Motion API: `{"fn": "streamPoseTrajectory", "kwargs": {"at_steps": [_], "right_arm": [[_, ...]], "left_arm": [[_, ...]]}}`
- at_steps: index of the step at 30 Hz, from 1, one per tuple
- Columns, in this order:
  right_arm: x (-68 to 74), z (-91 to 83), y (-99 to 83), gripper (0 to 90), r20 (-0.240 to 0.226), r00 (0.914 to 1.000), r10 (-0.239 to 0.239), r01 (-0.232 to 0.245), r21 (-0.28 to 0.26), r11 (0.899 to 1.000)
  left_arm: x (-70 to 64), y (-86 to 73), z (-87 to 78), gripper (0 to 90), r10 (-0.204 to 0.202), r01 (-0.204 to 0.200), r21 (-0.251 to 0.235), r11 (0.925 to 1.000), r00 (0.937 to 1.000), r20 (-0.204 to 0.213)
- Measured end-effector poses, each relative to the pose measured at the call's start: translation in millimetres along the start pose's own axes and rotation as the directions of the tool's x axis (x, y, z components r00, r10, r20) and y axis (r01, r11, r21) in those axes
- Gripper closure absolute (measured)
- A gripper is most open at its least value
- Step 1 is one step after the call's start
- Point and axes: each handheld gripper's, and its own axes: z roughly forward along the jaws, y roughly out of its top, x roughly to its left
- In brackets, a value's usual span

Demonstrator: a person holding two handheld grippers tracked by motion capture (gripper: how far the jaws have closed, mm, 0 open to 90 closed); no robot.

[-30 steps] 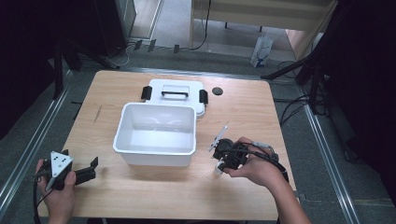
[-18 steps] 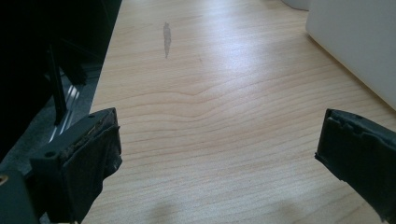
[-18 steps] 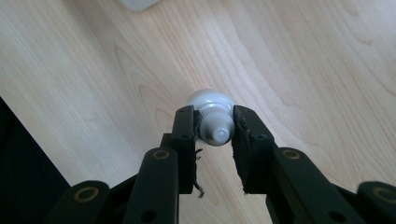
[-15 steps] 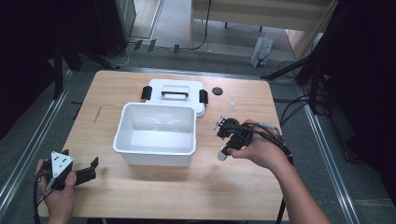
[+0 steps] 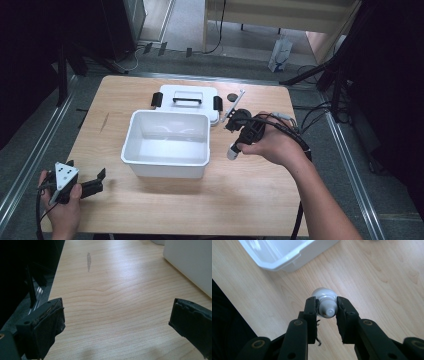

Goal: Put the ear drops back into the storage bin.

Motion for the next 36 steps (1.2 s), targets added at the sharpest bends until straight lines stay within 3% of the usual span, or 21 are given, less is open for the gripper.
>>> {"fn": "streamPoseTrajectory", "kwargs": {"at_steps": [6, 19, 26, 36], "right_arm": [[-0.3, -10.1, 10.8, 71.6, 0.000, 1.0000, 0.000, 0.000, -0.019, 1.000], [18.8, -31.8, 49.3, 71.6, 0.009, 0.9977, -0.067, 0.067, -0.050, 0.996], [32.3, -21.2, 70.1, 71.6, -0.002, 0.9940, -0.109, 0.109, -0.054, 0.993], [32.6, -1.6, 79.4, 71.6, -0.018, 0.9926, -0.120, 0.119, -0.051, 0.992]], "left_arm": [[-0.4, 0.1, 0.0, 0.3, 0.000, 0.000, 0.001, 1.0000, 1.0000, -0.001], [0.1, 0.1, 0.0, 0.3, -0.003, 0.003, -0.001, 1.0000, 1.0000, 0.002], [0.4, -0.1, -0.3, 0.3, -0.006, 0.006, -0.003, 1.0000, 1.0000, 0.000], [0.6, -0.1, -0.3, 0.2, -0.012, 0.012, -0.004, 0.9999, 0.9999, 0.000]]}}
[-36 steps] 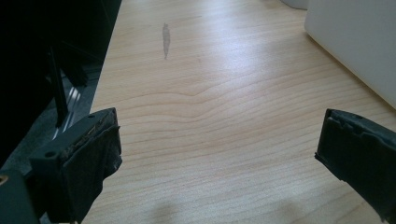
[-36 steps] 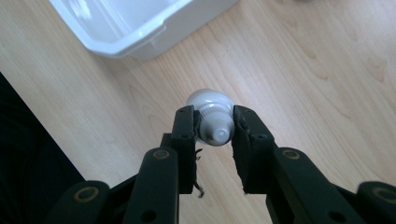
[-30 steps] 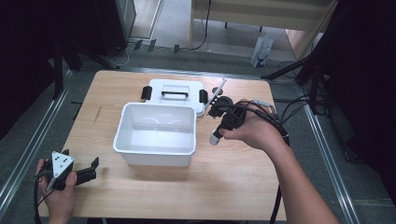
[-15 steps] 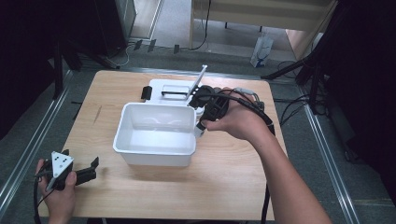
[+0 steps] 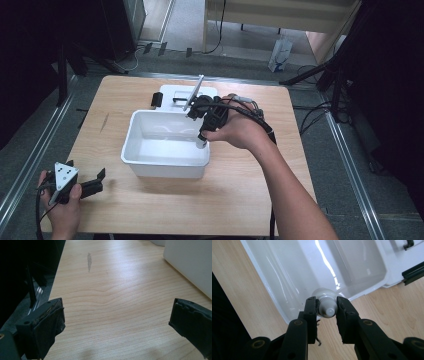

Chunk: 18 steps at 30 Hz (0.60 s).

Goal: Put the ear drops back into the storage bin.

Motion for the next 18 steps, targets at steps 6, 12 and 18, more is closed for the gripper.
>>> {"fn": "streamPoseTrajectory", "kwargs": {"at_steps": [6, 12, 18], "right_arm": [[-2.8, 13.8, 3.2, 71.6, 0.005, 0.9999, -0.012, 0.012, 0.015, 1.000], [-7.3, 26.6, 3.3, 71.5, 0.023, 0.9995, -0.019, 0.019, 0.016, 1.000], [-7.8, 37.8, 3.7, 71.5, 0.029, 0.9991, -0.033, 0.032, 0.025, 0.999]], "left_arm": [[1.2, 0.0, 0.0, 0.2, -0.009, 0.009, 0.000, 1.0000, 1.0000, 0.003], [2.9, -0.4, -0.5, 0.2, -0.024, 0.024, -0.007, 0.9997, 0.9997, 0.008], [2.9, -0.4, -0.5, 0.3, -0.023, 0.023, -0.007, 0.9997, 0.9997, 0.012]]}}
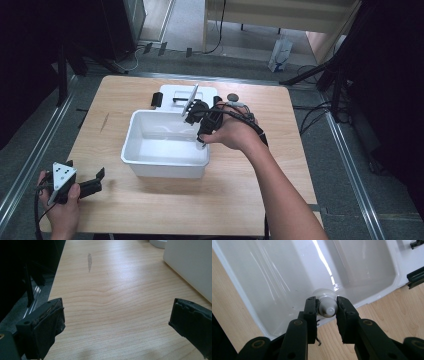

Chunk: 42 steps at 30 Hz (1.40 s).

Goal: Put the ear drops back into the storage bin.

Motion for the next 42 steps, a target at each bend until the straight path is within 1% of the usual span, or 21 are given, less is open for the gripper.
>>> {"fn": "streamPoseTrajectory", "kwargs": {"at_steps": [4, 6, 10, 11, 12, 15, 17, 23, 24, 30, 34, 38, 39, 42], "right_arm": [[-3.3, 10.4, -0.4, 71.5, -0.002, 0.9999, -0.011, 0.011, 0.016, 1.000], [-3.4, 11.7, -0.6, 71.5, -0.003, 1.0000, -0.008, 0.008, 0.019, 1.000], [-3.3, 17.5, -0.9, 71.4, -0.011, 0.9998, -0.018, 0.019, 0.007, 1.000], [-3.1, 18.9, -0.5, 71.4, -0.006, 0.9996, -0.029, 0.029, 0.005, 1.000], [-2.7, 19.8, -0.3, 71.5, -0.003, 0.9995, -0.030, 0.030, 0.005, 1.000], [-1.3, 24.0, 1.4, 71.4, 0.002, 0.9982, -0.059, 0.059, 0.015, 0.998], [-0.6, 27.0, 2.1, 71.4, 0.003, 0.9977, -0.068, 0.068, 0.022, 0.997], [0.3, 36.2, 2.3, 71.4, -0.008, 0.9968, -0.080, 0.080, 0.034, 0.996], [0.9, 37.7, 2.2, 71.3, -0.008, 0.9972, -0.074, 0.074, 0.038, 0.997], [2.3, 47.2, 1.6, 71.5, -0.015, 0.9958, -0.091, 0.091, 0.045, 0.995], [3.8, 52.6, 1.8, 71.4, -0.016, 0.9918, -0.127, 0.128, 0.058, 0.990], [3.3, 54.4, 1.3, 71.4, -0.010, 0.9925, -0.122, 0.123, 0.054, 0.991], [2.8, 54.6, 1.0, 72.2, -0.016, 0.9927, -0.120, 0.120, 0.052, 0.991], [2.5, 55.4, -0.1, 74.1, -0.013, 0.9928, -0.119, 0.119, 0.052, 0.991]], "left_arm": [[0.8, -0.1, -0.3, 0.3, -0.007, 0.007, 0.001, 1.0000, 1.0000, 0.004], [0.9, -0.1, -0.1, 0.3, -0.008, 0.008, -0.001, 1.0000, 1.0000, 0.004], [0.3, -0.1, 0.1, 0.3, -0.006, 0.006, -0.001, 1.0000, 1.0000, 0.004], [0.4, -0.1, 0.1, 0.3, -0.006, 0.006, -0.002, 1.0000, 1.0000, 0.004], [0.5, -0.1, 0.1, 0.3, -0.006, 0.006, -0.001, 1.0000, 1.0000, 0.004], [0.8, -0.1, -0.1, 0.3, -0.008, 0.008, -0.001, 1.0000, 1.0000, 0.005], [0.7, -0.1, -0.2, 0.3, -0.007, 0.007, -0.001, 1.0000, 1.0000, 0.005], [0.8, -0.3, -0.1, 0.3, -0.010, 0.010, -0.003, 0.9999, 0.9999, 0.007], [0.9, -0.2, -0.2, 0.3, -0.010, 0.010, -0.002, 0.9999, 0.9999, 0.008], [0.8, -0.2, 0.0, 0.3, -0.008, 0.008, -0.001, 1.0000, 0.9999, 0.010], [0.8, -0.1, 0.0, 0.3, -0.007, 0.007, 0.001, 1.0000, 0.9999, 0.009], [0.8, -0.2, -0.1, 0.3, -0.006, 0.006, 0.000, 1.0000, 0.9999, 0.011], [0.8, -0.2, -0.2, 0.3, -0.006, 0.006, 0.000, 1.0000, 0.9999, 0.011], [0.7, -0.2, -0.2, 0.3, -0.004, 0.004, 0.001, 1.0000, 0.9999, 0.012]]}}
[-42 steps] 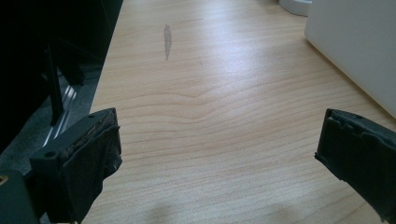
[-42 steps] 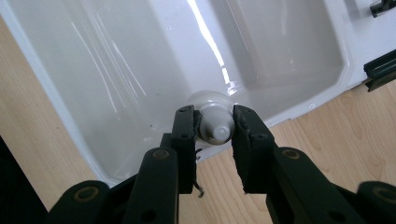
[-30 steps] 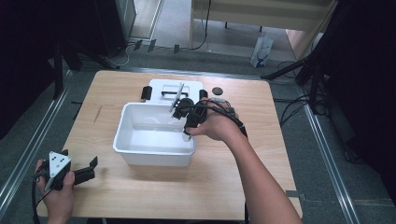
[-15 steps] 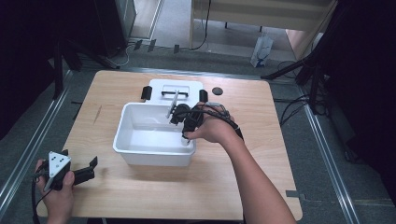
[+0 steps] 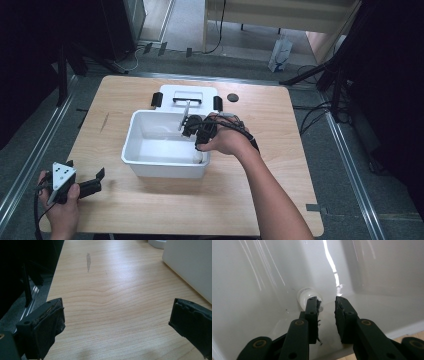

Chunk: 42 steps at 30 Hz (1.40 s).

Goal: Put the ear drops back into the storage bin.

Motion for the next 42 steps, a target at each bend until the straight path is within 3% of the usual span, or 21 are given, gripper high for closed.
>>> {"fn": "streamPoseTrajectory", "kwargs": {"at_steps": [8, 13, 19, 30, 38, 42], "right_arm": [[0.9, 2.8, -1.2, 73.3, -0.012, 0.9999, 0.000, 0.000, -0.004, 1.000], [1.9, -0.9, -2.5, 68.2, -0.026, 0.9997, 0.001, -0.001, -0.018, 1.000], [3.1, -17.2, -5.4, 60.5, -0.020, 0.9997, 0.015, -0.016, -0.057, 0.998], [5.6, -56.5, -12.7, 57.2, -0.007, 0.9991, 0.043, -0.043, -0.098, 0.994], [0.3, -75.0, -30.1, 56.0, 0.005, 0.9972, 0.074, -0.073, -0.119, 0.990], [-5.4, -78.0, -42.9, 51.8, 0.001, 0.9938, 0.111, -0.111, -0.108, 0.988]], "left_arm": [[0.3, 0.0, 0.0, 0.3, -0.001, 0.001, 0.000, 1.0000, 1.0000, 0.000], [0.3, 0.0, 0.0, 0.3, -0.002, 0.002, 0.000, 1.0000, 1.0000, 0.000], [-0.1, 0.0, 0.5, 0.3, -0.002, 0.002, -0.002, 1.0000, 1.0000, -0.002], [-0.6, 0.4, 0.2, 0.3, 0.011, -0.011, 0.007, 0.9999, 0.9999, -0.004], [-0.8, 0.4, 0.3, 0.3, 0.013, -0.013, 0.007, 0.9999, 0.9999, -0.004], [-0.9, 0.4, 0.3, 0.3, 0.013, -0.013, 0.007, 0.9999, 0.9999, -0.005]]}}
